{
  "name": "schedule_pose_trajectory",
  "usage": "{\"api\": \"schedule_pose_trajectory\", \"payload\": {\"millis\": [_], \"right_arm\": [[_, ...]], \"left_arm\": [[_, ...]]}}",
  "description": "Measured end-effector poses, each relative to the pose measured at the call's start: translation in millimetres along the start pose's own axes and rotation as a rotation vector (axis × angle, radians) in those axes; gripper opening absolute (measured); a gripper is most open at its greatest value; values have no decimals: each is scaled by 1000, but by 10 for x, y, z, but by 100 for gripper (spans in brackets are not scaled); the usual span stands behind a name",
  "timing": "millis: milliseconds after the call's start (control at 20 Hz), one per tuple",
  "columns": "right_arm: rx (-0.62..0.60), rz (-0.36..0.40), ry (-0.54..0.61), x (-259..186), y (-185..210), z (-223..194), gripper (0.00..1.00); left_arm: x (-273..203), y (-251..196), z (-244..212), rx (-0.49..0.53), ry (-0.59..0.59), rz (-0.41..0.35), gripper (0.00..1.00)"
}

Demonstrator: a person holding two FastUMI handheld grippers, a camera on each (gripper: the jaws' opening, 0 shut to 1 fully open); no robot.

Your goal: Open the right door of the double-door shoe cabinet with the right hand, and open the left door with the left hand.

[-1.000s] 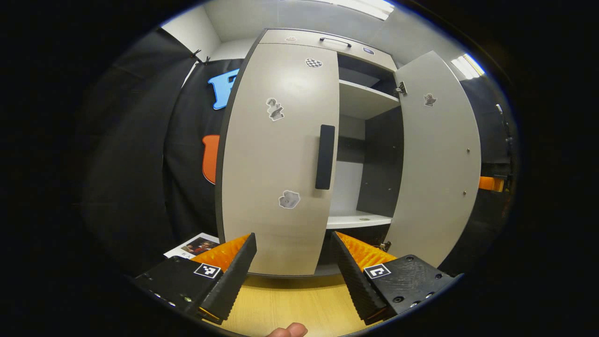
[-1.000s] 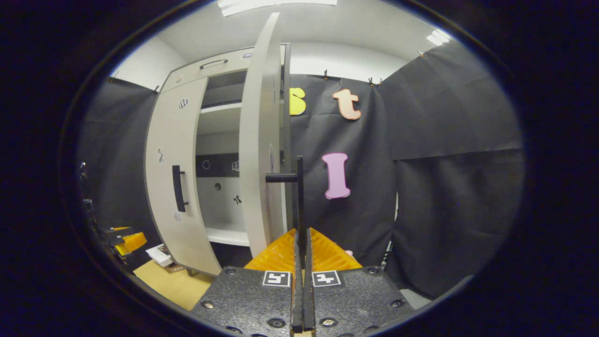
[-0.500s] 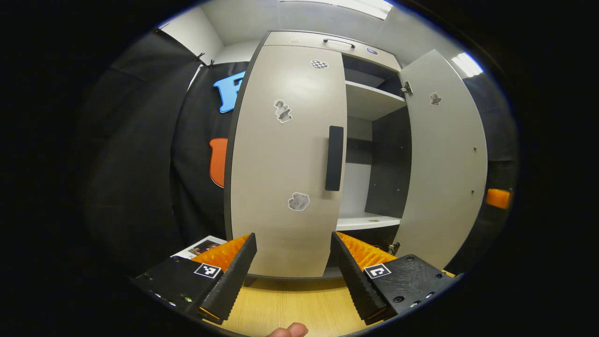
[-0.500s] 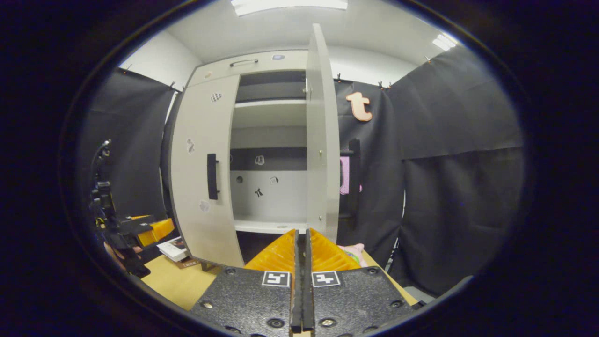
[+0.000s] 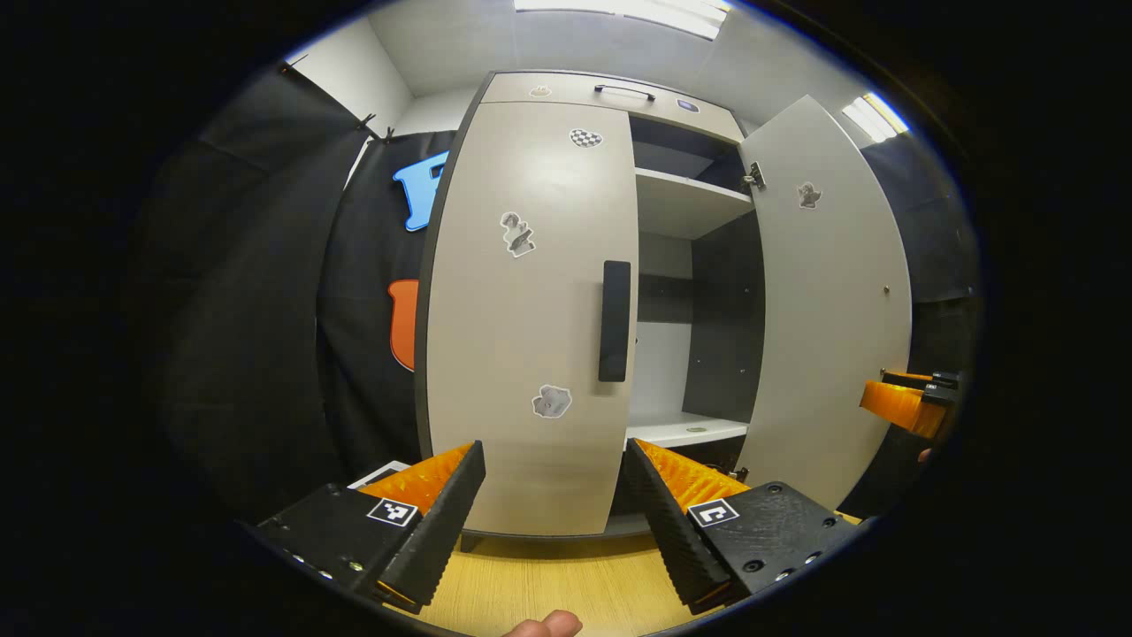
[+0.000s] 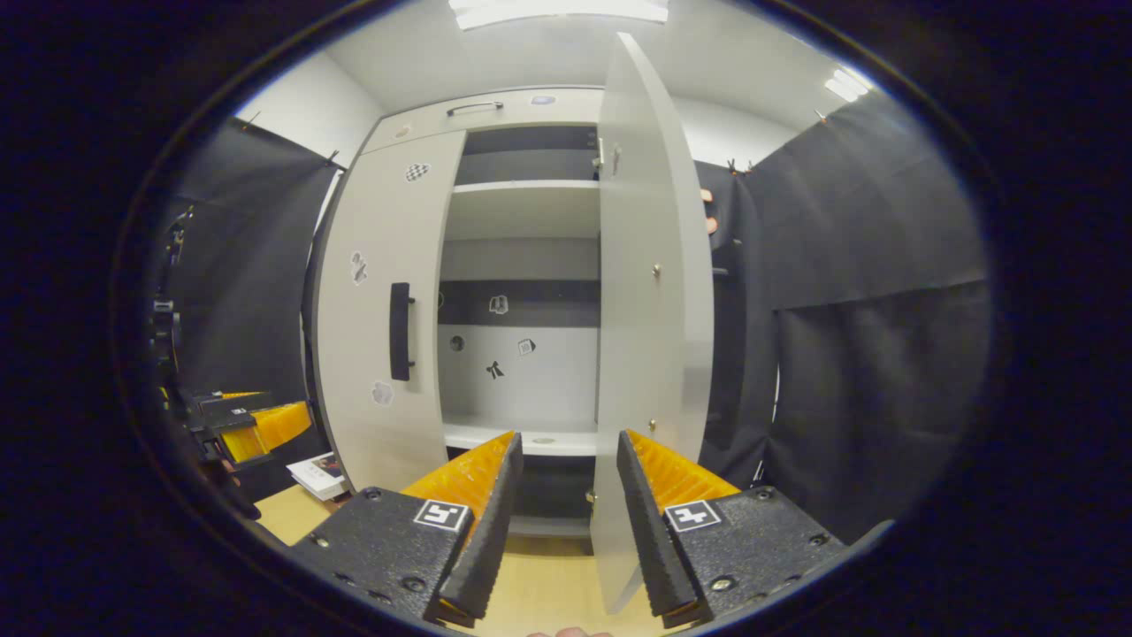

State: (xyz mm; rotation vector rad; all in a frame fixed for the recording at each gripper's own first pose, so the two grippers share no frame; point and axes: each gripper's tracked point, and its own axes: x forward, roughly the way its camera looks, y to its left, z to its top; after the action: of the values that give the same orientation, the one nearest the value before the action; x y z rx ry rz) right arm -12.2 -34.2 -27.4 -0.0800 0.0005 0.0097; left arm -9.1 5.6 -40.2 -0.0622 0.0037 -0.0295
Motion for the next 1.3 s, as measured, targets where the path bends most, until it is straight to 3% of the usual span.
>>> {"api": "schedule_pose_trajectory", "payload": {"millis": [250,450,700,850,1150,1200,1250,1300], "right_arm": [[-21,33,-23,16,138,82,86],[16,87,-29,-55,209,105,87],[-12,77,-28,-145,127,96,87],[-17,63,-24,-173,79,52,87],[13,65,-18,-164,41,16,86],[17,65,-17,-157,34,16,87],[21,62,-17,-151,20,9,87],[24,61,-18,-139,11,8,87]], "left_arm": [[330,-192,352,-60,-47,-61,95],[839,-270,617,-95,-69,-69,95],[1373,-343,621,-33,-21,-49,95],[1574,-414,615,15,-14,-39,95],[1800,-370,593,11,15,23,95],[1842,-364,580,22,11,25,94],[1842,-358,565,34,15,27,82],[1817,-357,566,45,14,33,92]]}}
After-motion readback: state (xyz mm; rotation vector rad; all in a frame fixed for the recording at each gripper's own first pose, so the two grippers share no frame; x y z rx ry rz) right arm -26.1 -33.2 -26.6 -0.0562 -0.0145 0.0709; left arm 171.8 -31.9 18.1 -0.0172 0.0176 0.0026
